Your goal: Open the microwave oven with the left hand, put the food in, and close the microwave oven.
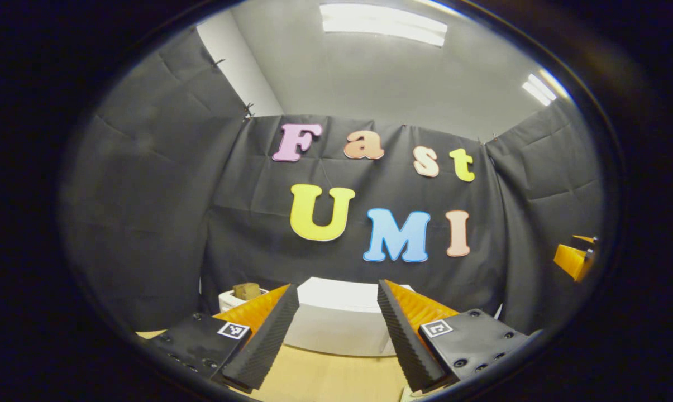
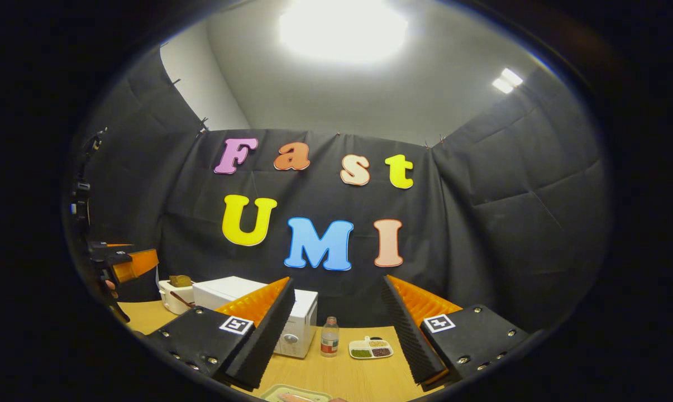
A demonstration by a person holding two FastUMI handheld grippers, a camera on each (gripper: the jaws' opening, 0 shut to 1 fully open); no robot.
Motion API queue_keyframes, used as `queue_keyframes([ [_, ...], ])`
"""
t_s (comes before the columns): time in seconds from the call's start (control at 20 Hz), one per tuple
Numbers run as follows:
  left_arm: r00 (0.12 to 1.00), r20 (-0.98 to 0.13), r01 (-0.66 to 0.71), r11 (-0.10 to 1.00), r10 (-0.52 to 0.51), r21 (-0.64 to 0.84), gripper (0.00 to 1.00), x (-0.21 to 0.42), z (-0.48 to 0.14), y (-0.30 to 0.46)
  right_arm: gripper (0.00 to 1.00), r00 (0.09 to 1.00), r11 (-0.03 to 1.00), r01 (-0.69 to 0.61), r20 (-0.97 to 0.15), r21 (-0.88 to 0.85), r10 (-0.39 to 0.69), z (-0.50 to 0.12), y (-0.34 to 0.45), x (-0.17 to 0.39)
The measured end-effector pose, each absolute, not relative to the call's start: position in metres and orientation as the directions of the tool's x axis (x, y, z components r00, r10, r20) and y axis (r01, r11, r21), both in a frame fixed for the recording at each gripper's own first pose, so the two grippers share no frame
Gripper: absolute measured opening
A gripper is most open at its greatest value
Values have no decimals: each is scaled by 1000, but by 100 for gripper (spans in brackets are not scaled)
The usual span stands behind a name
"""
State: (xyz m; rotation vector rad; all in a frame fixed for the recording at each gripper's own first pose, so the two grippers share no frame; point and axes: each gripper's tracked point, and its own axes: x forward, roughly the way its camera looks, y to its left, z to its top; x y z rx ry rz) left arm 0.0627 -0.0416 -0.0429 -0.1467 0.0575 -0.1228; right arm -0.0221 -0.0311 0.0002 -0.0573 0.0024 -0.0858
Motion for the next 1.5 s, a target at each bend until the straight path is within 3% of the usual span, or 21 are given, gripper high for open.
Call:
queue_keyframes([
  [0.75,944,-55,313,936,-325,-161,96,168,-115,-159,95,964,958,257,-40,-129,-264,-4,-88,-55],
  [1.05,906,-156,363,913,-392,-188,95,193,-181,-215,95,949,942,302,-49,-149,-312,-3,-100,-64],
  [1.5,832,-373,378,912,-411,-163,94,217,-301,-259,95,917,906,375,-66,-193,-394,-4,-122,-79],
])
